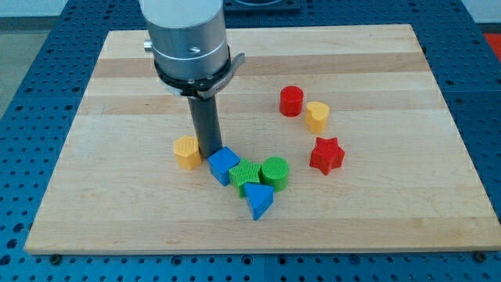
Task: Place the hexagon to the bottom left of the red star
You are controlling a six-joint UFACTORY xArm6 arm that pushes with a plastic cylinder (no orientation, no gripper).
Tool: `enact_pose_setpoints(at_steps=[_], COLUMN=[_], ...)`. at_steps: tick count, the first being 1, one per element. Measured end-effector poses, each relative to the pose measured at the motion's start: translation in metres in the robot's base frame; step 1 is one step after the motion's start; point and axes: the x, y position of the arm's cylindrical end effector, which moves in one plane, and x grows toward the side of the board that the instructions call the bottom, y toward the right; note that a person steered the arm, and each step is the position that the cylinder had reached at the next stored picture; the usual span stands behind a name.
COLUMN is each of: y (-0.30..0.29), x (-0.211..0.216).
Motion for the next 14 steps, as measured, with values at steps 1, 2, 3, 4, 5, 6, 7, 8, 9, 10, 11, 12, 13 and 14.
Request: enact_pose_setpoints(at_steps=[1, 2, 3, 4, 5, 6, 7, 8, 9, 10, 11, 12, 13, 14], y=[-0.007, -0.009, -0.009, -0.009, -0.014, -0.035, -0.076, -0.111, -0.122, -0.122, -0.121, -0.101, -0.069, -0.049], x=[-0.014, -0.029, -0.033, -0.033, -0.039, -0.044, -0.044, -0.044, -0.028, 0.003, 0.02, 0.021, 0.021, 0.018])
